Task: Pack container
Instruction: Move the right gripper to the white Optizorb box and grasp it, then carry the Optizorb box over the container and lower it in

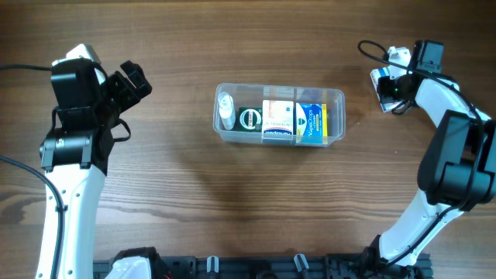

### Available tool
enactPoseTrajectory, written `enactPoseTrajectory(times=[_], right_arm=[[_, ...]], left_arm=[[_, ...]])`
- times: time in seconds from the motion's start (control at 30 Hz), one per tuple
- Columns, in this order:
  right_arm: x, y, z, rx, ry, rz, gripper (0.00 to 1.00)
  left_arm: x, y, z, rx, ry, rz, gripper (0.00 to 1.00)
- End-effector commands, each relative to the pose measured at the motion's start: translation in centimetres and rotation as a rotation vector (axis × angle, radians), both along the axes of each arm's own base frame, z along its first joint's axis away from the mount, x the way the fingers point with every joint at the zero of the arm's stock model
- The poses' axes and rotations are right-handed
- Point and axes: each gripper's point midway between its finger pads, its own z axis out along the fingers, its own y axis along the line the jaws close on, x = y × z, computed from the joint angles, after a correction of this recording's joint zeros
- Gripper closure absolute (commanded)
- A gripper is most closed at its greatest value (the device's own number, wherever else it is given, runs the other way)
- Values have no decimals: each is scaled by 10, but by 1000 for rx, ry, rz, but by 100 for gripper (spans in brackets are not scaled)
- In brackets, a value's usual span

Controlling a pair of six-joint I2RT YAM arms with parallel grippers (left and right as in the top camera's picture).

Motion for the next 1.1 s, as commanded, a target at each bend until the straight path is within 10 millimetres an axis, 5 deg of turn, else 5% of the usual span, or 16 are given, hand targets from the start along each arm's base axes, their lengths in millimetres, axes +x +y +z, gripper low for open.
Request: enactPoseTrajectory(times=[0.0,0.17,0.4,0.73,0.87,1.07], right_arm=[[5,-3,51,-19,-100,-11,58],[1,29,142,-11,-270,69,58],[-25,107,202,-39,-348,348,55],[-79,223,186,-55,-221,749,54],[-89,243,183,-47,-206,802,54],[-102,244,164,-32,-111,819,54]], left_arm=[[2,0,3,-2,-8,-7,0],[2,0,3,-2,-8,-7,0],[2,0,3,-2,-8,-7,0],[2,0,3,-2,-8,-7,0],[2,0,3,-2,-8,-7,0],[2,0,3,-2,-8,-7,0]])
